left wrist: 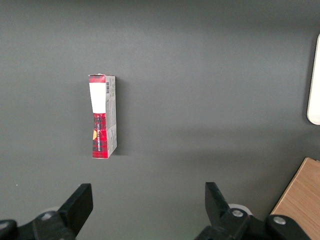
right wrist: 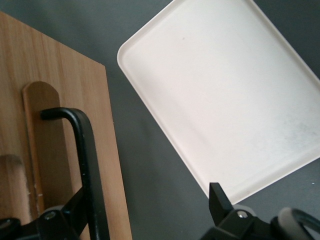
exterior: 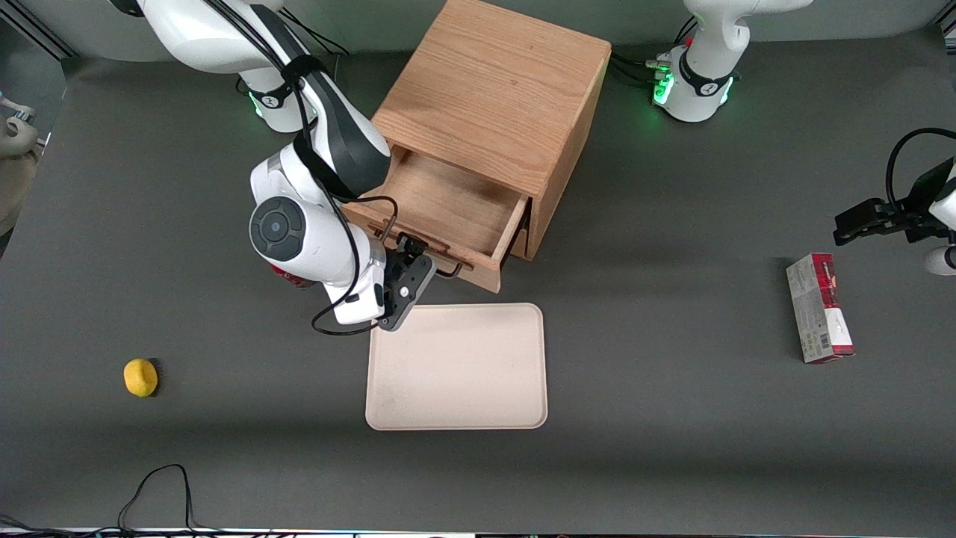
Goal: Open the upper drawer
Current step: 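Pull the handle with the right gripper, sliding the upper drawer out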
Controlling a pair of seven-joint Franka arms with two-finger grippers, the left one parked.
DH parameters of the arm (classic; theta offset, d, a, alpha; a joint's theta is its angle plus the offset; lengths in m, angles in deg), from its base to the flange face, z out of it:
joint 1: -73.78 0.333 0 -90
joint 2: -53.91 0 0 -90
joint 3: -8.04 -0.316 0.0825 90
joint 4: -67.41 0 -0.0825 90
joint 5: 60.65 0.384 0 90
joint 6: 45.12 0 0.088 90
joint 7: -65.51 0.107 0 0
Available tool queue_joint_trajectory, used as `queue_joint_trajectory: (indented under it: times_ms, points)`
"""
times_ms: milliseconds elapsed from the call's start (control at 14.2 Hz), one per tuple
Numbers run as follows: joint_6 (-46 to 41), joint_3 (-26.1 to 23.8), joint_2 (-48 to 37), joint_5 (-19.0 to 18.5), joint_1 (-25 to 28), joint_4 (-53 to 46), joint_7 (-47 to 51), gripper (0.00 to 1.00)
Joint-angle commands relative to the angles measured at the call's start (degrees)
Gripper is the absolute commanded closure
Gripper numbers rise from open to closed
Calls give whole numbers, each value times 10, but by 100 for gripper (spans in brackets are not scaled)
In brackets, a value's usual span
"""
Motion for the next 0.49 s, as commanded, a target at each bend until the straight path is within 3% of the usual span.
queue_joint_trajectory:
  times_ms: [0, 423]
  points:
    - [-17, -1, 26, -12, -19, -49, -20, 0]
    - [-18, -1, 46, -14, -40, -73, -38, 0]
